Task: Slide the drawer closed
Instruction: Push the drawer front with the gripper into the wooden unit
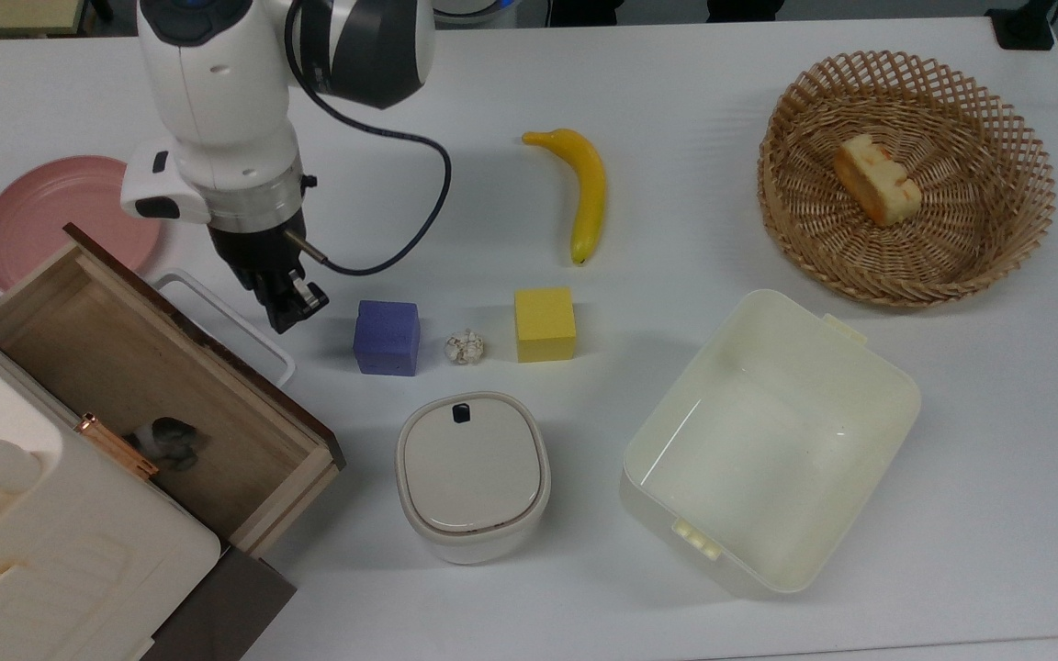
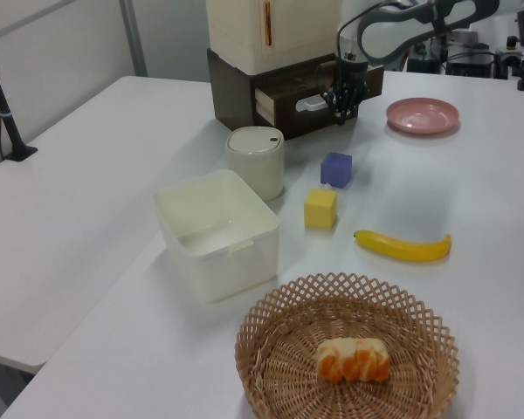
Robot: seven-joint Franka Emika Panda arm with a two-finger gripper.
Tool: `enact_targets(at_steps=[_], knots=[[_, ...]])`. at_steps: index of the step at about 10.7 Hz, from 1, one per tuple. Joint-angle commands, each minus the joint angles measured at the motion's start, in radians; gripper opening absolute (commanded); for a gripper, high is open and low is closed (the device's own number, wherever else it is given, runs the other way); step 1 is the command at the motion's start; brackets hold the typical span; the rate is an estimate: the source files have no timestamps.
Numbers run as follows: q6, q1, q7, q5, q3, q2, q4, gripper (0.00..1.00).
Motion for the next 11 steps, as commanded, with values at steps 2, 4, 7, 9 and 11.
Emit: enact_targets(at_steps=[2,4,7,9,11], knots=[[0.097,0.0,0.03,-0.046,-0.043,0.051,0.026,0.0],[0.154,-0.013,0.027,-0.077,-0.05,0.053,0.027,0.0],[0.211,-0.023,-0.013,-0.086,-0.052,0.077,0.056,0.0],[0.267,-0.032,-0.061,-0.086,-0.053,0.103,0.075,0.0],[0.359,-0.038,-0.084,-0.086,-0.055,0.12,0.075,0.0]])
